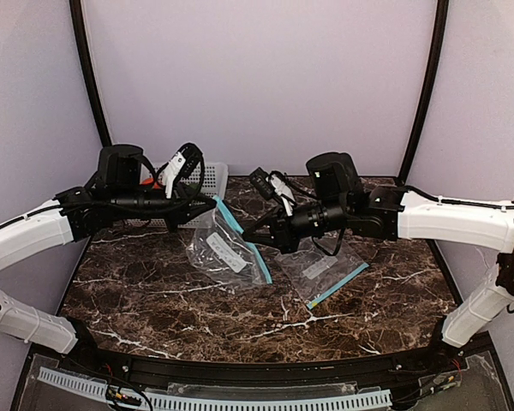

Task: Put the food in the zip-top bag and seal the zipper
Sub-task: Unzip the zipper from the zipper food storage bag.

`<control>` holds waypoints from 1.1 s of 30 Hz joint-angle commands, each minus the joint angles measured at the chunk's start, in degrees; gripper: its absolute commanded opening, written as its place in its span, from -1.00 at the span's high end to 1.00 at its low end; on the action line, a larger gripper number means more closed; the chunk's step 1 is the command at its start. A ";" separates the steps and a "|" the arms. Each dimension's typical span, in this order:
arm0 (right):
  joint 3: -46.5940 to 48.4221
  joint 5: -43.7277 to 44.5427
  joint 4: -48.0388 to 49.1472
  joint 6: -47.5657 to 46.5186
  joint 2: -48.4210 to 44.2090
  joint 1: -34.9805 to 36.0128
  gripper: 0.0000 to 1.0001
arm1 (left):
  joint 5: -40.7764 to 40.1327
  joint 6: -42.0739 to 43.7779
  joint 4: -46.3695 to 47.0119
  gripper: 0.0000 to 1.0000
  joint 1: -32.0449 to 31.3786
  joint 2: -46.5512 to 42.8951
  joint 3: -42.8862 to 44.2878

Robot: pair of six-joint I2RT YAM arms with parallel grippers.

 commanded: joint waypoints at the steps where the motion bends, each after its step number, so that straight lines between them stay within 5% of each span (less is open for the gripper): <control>1: -1.20 -1.18 -1.08 -0.02 0.56 0.46 1.00 | -3.77 -0.52 0.54 0.99 1.59 -1.95 -1.08; 33: -1.70 -0.74 -1.42 -0.02 1.15 0.46 1.00 | -6.86 -2.20 2.29 0.99 4.11 -3.93 -2.32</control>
